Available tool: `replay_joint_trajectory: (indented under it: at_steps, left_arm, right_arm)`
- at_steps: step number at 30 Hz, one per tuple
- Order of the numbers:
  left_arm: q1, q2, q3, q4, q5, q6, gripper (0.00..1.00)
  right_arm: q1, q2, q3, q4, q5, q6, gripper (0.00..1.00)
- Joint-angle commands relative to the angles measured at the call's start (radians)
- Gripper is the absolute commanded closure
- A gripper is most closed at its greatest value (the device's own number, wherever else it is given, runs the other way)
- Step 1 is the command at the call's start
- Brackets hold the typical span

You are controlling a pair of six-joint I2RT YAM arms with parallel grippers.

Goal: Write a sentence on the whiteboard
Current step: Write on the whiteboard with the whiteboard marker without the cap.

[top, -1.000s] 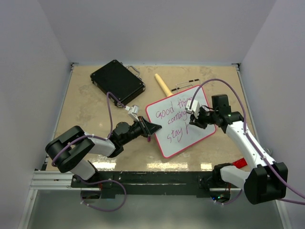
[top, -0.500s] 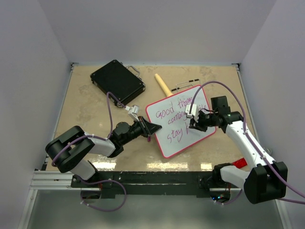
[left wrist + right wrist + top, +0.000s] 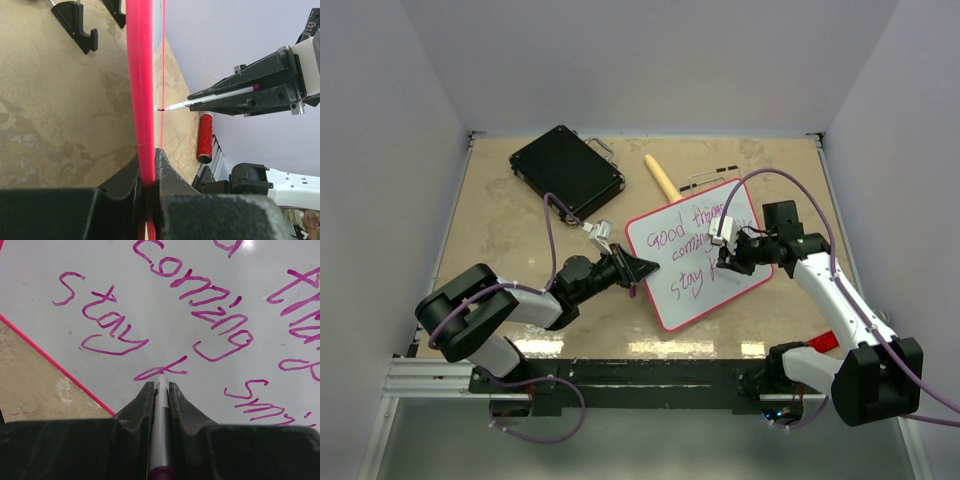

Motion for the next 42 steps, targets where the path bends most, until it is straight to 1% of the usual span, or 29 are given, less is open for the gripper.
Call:
replay_joint_trajectory:
  at_steps: [1, 8, 11, 16, 19, 24, 30, 42]
  left_arm:
    - [-0.002, -0.019, 0.027, 0.092, 0.034, 0.050, 1.00]
    - [-0.004, -0.016, 0.026, 0.099, 0.034, 0.046, 1.00]
    - [-0.002, -0.010, 0.027, 0.105, 0.035, 0.044, 1.00]
    - [-0.004, -0.013, 0.024, 0.103, 0.037, 0.044, 1.00]
    - [-0.002, -0.024, 0.020, 0.096, 0.030, 0.047, 1.00]
    - [-0.004, -0.028, 0.017, 0.096, 0.029, 0.050, 1.00]
    - [-0.004, -0.022, 0.017, 0.108, 0.034, 0.046, 1.00]
    - [-0.002, -0.024, 0.017, 0.105, 0.034, 0.047, 1.00]
  right_arm:
    - [0.004, 0.015, 0.015, -0.020, 0.021, -0.027, 1.00]
    - [0.002, 0.002, -0.006, -0.068, 0.079, -0.053, 1.00]
    - [0.002, -0.010, -0.017, -0.060, 0.087, -0.047, 1.00]
    - [0.002, -0.042, 0.017, -0.013, 0.010, 0.016, 1.00]
    - [0.002, -0.059, 0.026, 0.039, -0.005, 0.068, 1.00]
    - [0.004, -0.077, 0.009, 0.119, 0.045, 0.131, 1.00]
    - [0.002, -0.054, -0.006, 0.151, 0.100, 0.160, 1.00]
    - [0.002, -0.018, -0.009, 0.093, 0.102, 0.122, 1.00]
